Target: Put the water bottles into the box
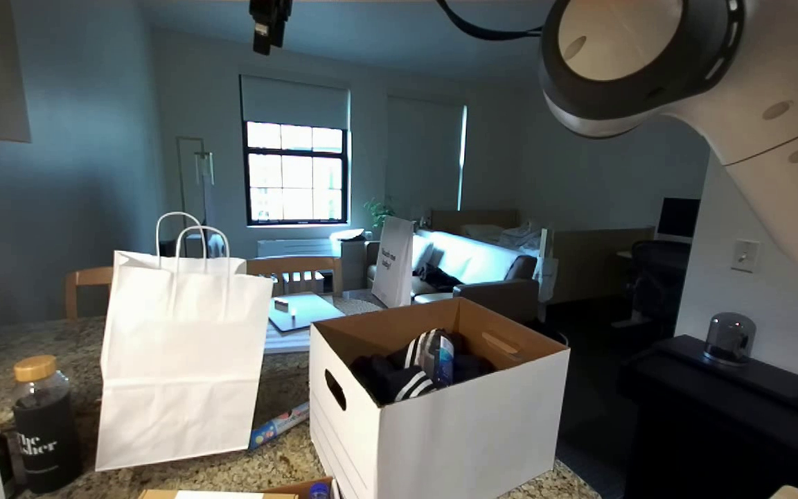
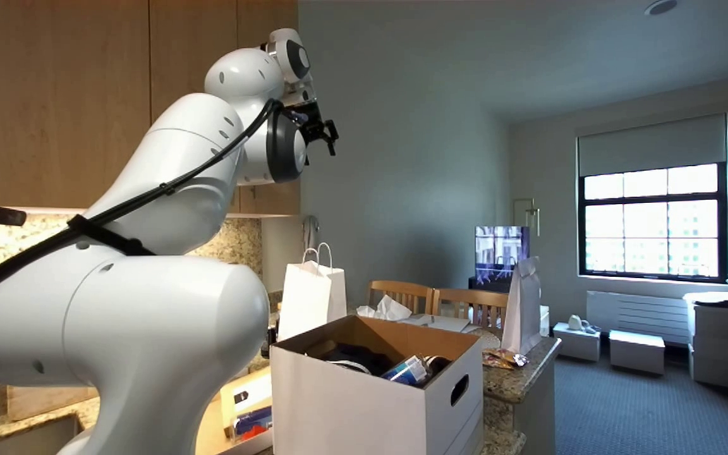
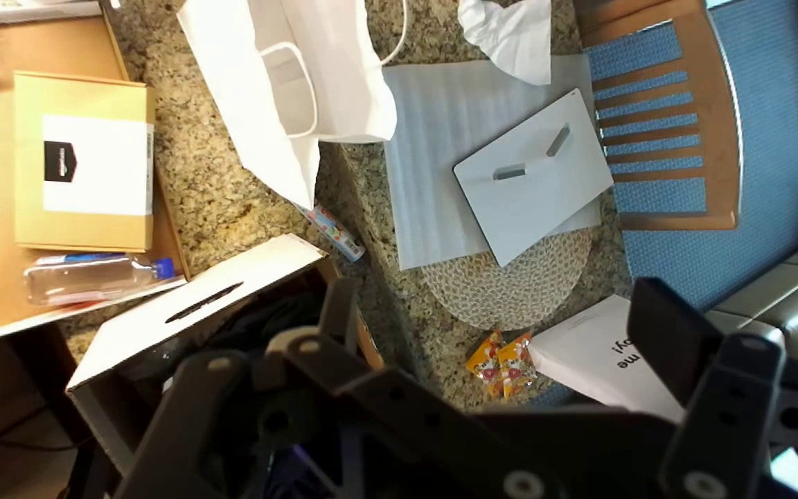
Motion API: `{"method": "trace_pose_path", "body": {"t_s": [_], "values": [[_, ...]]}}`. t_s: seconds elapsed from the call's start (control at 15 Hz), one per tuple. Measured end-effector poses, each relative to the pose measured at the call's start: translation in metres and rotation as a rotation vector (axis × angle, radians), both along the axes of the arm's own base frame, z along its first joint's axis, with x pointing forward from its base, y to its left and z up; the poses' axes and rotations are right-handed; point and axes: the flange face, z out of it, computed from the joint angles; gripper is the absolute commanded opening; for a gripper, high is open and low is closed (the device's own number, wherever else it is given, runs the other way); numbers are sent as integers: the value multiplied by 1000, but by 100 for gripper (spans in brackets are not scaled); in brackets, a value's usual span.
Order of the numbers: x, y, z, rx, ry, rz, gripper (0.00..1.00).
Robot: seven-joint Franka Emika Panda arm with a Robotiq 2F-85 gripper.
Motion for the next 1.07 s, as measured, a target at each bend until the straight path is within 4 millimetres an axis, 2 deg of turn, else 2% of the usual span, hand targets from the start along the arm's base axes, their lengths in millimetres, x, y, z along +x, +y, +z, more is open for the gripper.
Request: {"method": "trace_pose_path", "body": {"t_s": [0.13, 0.27, 0.53, 0.67, 0.8, 0.93, 1.07], "values": [[8, -16, 3, 13, -9, -74, 100], [19, -52, 14, 31, -33, -174, 100], [32, -169, 55, 57, -101, -378, 100], [31, -232, 74, 66, -133, -486, 100], [27, -283, 86, 80, -153, -578, 100], [31, -306, 84, 78, -147, -617, 100], [40, -307, 72, 70, -119, -625, 100]]}}
